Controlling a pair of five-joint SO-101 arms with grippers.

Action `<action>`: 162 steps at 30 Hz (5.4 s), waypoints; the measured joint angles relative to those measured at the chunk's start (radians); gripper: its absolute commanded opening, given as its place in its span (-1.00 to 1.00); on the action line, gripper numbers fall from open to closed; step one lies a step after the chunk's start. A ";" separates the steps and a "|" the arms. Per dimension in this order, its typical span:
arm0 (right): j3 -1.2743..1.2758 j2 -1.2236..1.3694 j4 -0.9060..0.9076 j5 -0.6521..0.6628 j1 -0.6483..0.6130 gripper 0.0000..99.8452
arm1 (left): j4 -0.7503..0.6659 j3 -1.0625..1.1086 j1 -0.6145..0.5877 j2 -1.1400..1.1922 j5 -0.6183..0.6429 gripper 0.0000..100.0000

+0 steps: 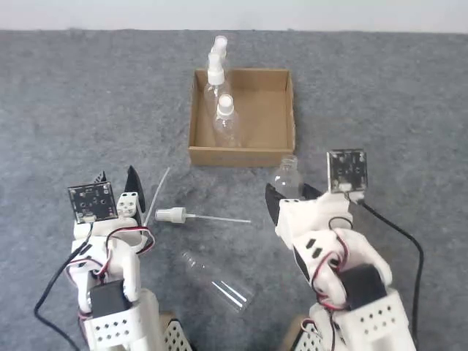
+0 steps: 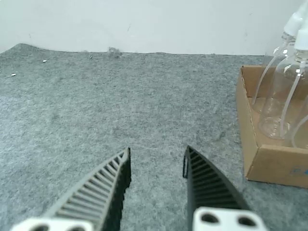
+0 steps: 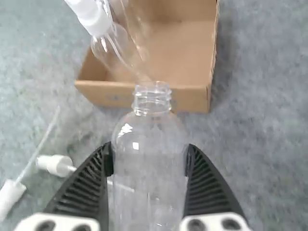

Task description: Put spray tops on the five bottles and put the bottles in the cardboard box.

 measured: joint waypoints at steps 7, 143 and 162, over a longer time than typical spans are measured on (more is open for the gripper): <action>0.117 -0.224 -0.012 0.000 0.002 -0.98 | 0.000 0.000 0.000 0.000 0.000 -0.66; 0.295 -0.393 -0.193 -0.002 0.144 -0.99 | 0.463 -1.097 0.255 1.737 0.990 -0.98; 0.295 -0.393 -0.193 -0.002 0.144 -0.99 | 0.598 -1.277 0.255 1.688 0.990 -0.98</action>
